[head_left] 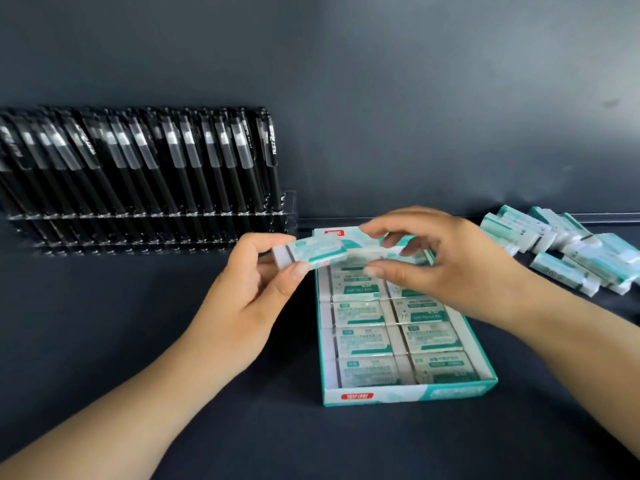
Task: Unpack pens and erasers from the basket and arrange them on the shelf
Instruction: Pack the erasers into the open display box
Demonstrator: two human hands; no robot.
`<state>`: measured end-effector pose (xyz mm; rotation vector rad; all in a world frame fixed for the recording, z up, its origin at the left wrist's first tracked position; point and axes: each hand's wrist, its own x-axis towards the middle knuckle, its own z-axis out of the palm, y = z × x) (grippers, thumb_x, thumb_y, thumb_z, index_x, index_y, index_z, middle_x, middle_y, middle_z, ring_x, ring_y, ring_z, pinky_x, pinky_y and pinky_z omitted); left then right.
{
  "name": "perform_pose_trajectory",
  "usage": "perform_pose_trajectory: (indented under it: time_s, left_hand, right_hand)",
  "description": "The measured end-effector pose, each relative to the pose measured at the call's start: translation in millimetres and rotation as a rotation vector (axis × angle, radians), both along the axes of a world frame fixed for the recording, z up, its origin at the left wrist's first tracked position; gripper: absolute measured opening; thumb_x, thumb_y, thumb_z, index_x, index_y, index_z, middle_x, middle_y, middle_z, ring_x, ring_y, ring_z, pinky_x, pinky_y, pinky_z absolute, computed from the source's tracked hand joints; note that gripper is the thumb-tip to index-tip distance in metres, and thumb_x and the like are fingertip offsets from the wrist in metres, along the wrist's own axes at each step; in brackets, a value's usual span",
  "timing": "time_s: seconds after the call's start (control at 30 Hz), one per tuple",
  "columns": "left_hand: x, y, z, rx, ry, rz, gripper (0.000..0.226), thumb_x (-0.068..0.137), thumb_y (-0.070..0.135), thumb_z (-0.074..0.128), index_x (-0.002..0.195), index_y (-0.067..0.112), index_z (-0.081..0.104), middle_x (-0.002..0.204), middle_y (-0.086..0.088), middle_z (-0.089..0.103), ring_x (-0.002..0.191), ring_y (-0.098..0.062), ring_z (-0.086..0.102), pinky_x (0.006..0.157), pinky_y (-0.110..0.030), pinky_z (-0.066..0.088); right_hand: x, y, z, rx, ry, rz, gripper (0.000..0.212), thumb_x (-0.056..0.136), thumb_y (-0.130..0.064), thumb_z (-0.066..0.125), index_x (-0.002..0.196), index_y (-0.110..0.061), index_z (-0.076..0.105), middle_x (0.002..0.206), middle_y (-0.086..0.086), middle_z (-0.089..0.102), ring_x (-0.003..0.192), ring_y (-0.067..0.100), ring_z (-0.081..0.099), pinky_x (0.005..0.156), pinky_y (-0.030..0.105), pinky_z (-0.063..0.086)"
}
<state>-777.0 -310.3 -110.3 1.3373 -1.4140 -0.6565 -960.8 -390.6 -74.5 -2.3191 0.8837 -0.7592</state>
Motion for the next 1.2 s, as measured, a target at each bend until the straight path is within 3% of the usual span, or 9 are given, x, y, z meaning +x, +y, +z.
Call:
perform_pose_trajectory:
  time_s: [0.13,0.23,0.43,0.57,0.67,0.77,0.93,1.1,1.2]
  left_hand:
    - [-2,3,1,-0.033,0.002,-0.122,0.028,0.076,0.042,0.058,0.101,0.031,0.051,0.095,0.033,0.064,0.091,0.011,0.061,0.075,-0.002,0.041]
    - [-4,4,-1,-0.038,-0.004,-0.161,0.035,0.071,0.048,0.052,0.102,0.031,0.05,0.097,0.032,0.064,0.092,0.009,0.062,0.077,-0.003,0.041]
    - [-6,5,-5,-0.031,-0.071,-0.21,0.038,0.072,0.059,0.056,0.104,0.041,0.047,0.105,0.036,0.06,0.1,0.012,0.058,0.079,-0.002,0.04]
    - [-2,0,-12,0.076,-0.161,-0.224,0.061,0.063,0.076,0.051,0.117,0.055,0.028,0.13,0.046,0.027,0.123,0.024,0.025,0.093,0.005,0.021]
    - [1,-2,-16,0.179,-0.312,-0.227,0.071,0.058,0.079,0.045,0.121,0.062,0.018,0.136,0.047,0.015,0.13,0.021,0.006,0.11,-0.012,0.013]
    - [1,-1,-16,0.226,-0.425,-0.224,0.066,0.055,0.084,0.035,0.115,0.065,0.018,0.13,0.054,0.002,0.128,0.025,-0.005,0.111,-0.017,0.007]
    - [3,-1,-14,0.215,-0.453,-0.224,0.073,0.047,0.095,0.024,0.114,0.065,0.019,0.125,0.057,-0.004,0.125,0.028,-0.007,0.101,-0.004,0.001]
    - [4,-1,-13,0.228,-0.522,-0.253,0.046,0.06,0.076,0.021,0.103,0.067,0.031,0.119,0.062,-0.007,0.119,0.031,-0.015,0.102,-0.008,-0.003]
    - [4,0,-13,0.228,-0.581,-0.242,0.043,0.061,0.074,0.016,0.102,0.068,0.029,0.123,0.055,-0.009,0.119,0.031,-0.018,0.109,-0.019,-0.001]
  right_hand:
    - [4,5,3,-0.155,0.006,0.082,0.046,0.066,-0.053,0.054,0.107,-0.034,0.063,0.099,-0.028,0.053,0.094,-0.007,0.051,0.083,0.007,0.039]
    - [6,9,0,-0.337,0.068,0.077,0.043,0.072,-0.044,0.054,0.098,-0.014,0.07,0.089,-0.014,0.061,0.09,0.006,0.052,0.08,0.01,0.038]
    - [4,13,6,-0.578,0.257,0.062,0.037,0.073,-0.043,0.052,0.089,-0.014,0.069,0.082,0.0,0.067,0.072,0.018,0.057,0.071,0.019,0.04]
    - [-9,2,30,-0.353,0.513,-0.013,0.028,0.077,-0.039,0.059,0.096,-0.021,0.068,0.09,-0.009,0.066,0.081,0.01,0.057,0.073,0.014,0.032]
    - [-29,-9,36,-0.184,0.611,-0.099,0.03,0.077,-0.036,0.062,0.106,-0.028,0.066,0.075,-0.025,0.051,0.073,0.002,0.048,0.07,0.015,0.032]
    - [-28,-6,31,-0.13,0.729,-0.09,0.029,0.08,-0.037,0.064,0.109,-0.031,0.064,0.087,-0.022,0.059,0.077,-0.003,0.05,0.073,0.015,0.035]
    - [-22,-5,19,-0.175,0.872,-0.114,0.026,0.081,-0.043,0.06,0.104,-0.031,0.063,0.104,-0.01,0.06,0.096,0.015,0.056,0.086,0.034,0.047]
    - [-19,4,15,-0.456,0.925,-0.151,0.02,0.086,-0.038,0.051,0.083,-0.018,0.053,0.095,-0.002,0.058,0.094,0.021,0.055,0.072,0.028,0.043]
    - [-17,6,10,-0.571,0.922,-0.19,0.018,0.088,-0.033,0.047,0.095,-0.018,0.055,0.099,0.0,0.061,0.098,0.024,0.056,0.072,0.028,0.041]
